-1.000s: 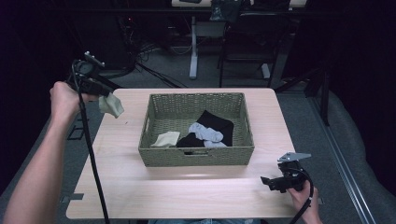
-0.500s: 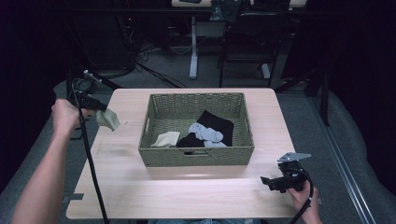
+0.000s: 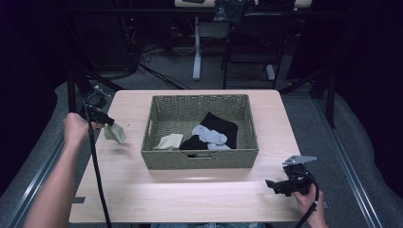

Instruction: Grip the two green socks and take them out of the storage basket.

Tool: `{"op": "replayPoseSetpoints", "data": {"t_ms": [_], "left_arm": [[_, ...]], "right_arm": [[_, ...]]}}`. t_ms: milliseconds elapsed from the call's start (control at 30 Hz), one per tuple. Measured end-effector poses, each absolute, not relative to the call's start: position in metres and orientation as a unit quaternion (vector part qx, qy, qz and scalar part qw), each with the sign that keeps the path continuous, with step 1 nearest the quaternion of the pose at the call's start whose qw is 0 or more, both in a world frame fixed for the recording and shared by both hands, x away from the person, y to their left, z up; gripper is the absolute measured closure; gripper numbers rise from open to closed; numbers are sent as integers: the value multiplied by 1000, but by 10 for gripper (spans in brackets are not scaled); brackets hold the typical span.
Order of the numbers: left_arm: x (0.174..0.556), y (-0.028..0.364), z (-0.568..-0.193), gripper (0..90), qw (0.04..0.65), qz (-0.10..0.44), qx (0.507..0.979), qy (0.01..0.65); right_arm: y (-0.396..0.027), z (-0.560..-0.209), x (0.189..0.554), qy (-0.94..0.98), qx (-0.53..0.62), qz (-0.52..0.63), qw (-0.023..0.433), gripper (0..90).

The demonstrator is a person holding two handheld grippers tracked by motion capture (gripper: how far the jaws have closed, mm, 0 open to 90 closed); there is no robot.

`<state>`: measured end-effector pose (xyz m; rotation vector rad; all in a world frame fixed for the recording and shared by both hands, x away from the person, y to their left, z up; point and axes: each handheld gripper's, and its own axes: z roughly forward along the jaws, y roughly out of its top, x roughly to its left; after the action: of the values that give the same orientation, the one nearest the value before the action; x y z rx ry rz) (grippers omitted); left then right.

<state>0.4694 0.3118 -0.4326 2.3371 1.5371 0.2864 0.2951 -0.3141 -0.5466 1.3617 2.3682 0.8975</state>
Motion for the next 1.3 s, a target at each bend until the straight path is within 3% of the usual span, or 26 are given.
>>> {"op": "replayPoseSetpoints", "data": {"t_ms": [733, 933, 1100, 1300], "left_arm": [[475, 320, -529, 872, 146, 32, 805, 574], [474, 322, -538, 817, 149, 26, 800, 580], [469, 328, -523, 592, 170, 26, 796, 580], [459, 328, -478, 299, 205, 69, 788, 576]], "right_arm": [[-314, -547, 295, 817, 470, 308, 131, 65], [-314, -547, 295, 817, 470, 308, 132, 66], [-314, -547, 295, 817, 470, 307, 131, 66], [-313, -547, 296, 818, 469, 305, 132, 66]]}}
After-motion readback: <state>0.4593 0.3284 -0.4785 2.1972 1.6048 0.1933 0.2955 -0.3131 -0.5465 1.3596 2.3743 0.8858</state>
